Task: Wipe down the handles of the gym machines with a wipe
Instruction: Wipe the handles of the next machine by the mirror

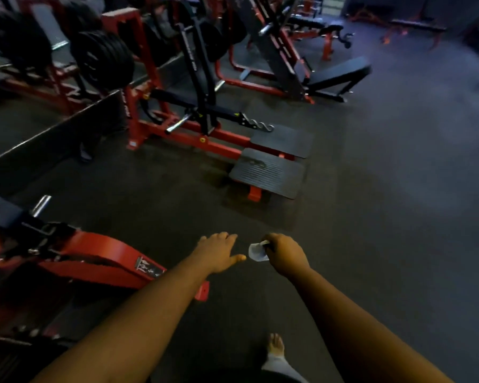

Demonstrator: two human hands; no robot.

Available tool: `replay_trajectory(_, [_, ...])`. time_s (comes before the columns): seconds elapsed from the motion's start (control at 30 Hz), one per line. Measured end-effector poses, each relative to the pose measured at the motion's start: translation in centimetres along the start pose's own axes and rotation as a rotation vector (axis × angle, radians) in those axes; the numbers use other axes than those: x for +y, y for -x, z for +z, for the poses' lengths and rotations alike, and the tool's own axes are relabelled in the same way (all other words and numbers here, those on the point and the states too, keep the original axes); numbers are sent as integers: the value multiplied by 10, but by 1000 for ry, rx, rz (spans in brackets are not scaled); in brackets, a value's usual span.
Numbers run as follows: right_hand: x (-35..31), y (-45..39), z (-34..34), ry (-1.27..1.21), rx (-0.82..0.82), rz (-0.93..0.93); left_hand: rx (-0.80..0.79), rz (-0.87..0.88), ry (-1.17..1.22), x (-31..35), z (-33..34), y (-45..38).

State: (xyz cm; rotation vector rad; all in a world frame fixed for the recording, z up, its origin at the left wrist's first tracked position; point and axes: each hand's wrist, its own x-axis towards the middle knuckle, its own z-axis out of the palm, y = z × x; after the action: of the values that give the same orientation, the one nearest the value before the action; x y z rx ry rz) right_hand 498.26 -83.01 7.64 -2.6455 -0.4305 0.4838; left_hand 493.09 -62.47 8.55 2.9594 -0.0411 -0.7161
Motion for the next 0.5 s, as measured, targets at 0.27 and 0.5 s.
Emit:
replay_trajectory(0.27, [-31,-193,-22,-22,-123,-276,33,-327,141,-80,-46,-91])
replay_trajectory(0.5, [-101,-313,-40,-10,-200,-474,60,-567,273,-141,-80,-132])
